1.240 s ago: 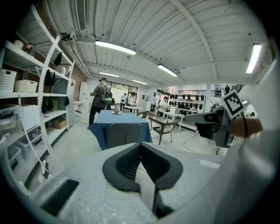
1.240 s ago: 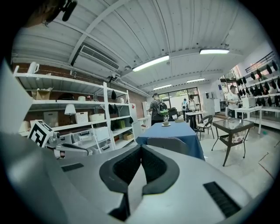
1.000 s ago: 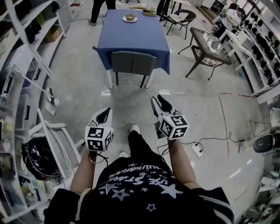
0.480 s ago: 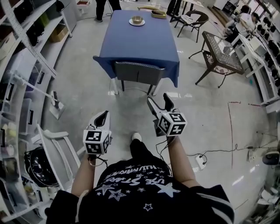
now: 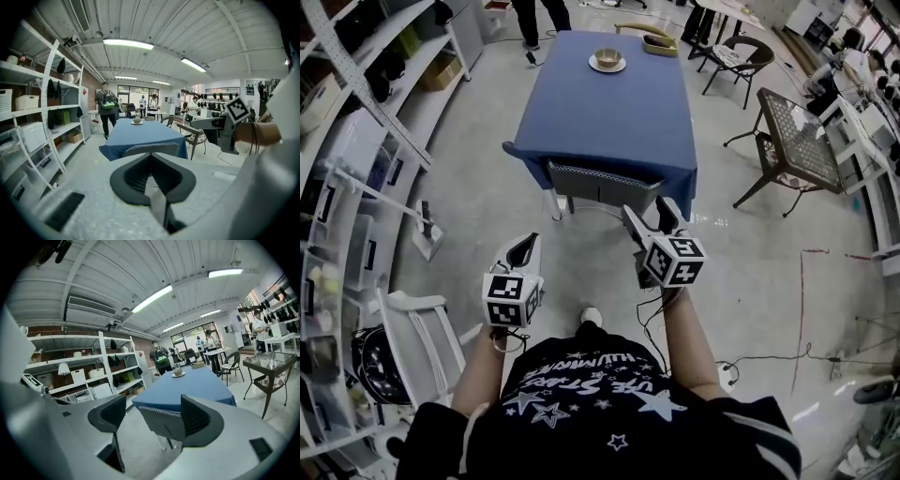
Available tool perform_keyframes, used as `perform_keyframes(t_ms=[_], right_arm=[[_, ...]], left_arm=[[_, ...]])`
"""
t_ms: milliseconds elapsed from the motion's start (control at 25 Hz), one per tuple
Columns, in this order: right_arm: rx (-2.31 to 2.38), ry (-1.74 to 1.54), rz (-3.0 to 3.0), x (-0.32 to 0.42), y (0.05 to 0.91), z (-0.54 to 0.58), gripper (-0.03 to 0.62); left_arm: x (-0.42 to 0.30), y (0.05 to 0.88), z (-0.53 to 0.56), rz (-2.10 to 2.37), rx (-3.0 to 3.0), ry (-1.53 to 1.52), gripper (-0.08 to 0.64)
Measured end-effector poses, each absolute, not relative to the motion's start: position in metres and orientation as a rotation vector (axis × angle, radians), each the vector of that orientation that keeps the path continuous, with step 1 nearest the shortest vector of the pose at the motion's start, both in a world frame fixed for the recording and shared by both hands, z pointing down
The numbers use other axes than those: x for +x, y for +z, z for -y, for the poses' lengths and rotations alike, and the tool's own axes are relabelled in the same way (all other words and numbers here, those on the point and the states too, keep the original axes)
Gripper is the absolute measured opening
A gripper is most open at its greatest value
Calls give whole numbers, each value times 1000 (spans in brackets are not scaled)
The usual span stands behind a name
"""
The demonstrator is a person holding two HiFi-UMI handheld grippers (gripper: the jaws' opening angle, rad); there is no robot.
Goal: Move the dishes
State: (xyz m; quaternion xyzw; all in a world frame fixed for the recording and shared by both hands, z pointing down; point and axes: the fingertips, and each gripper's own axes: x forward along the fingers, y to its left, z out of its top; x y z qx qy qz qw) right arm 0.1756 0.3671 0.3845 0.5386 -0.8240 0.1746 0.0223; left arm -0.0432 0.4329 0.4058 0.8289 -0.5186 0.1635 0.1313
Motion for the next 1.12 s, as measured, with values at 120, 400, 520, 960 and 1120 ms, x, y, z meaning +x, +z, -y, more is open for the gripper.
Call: perform_keyframes(t_ms=[120, 400, 520, 960, 1120], right_arm=[[1644, 537, 2576, 181, 383, -345, 344], [1621, 557, 2593, 188, 386, -314, 344], [1617, 574, 2593, 188, 389, -301, 344], [1715, 605, 2523, 193, 392, -225, 344], [1780, 622, 2492, 190, 387, -183, 344]], left_arm=[[-40, 402, -416, 1543, 2395, 468, 19], [-51, 400, -392, 1611, 2335, 455, 20], [-55, 401, -379, 1622, 2321, 446, 20], [-57, 410, -271, 1524, 2402, 437, 20], [-65, 411, -211, 1474, 2449, 423, 20]])
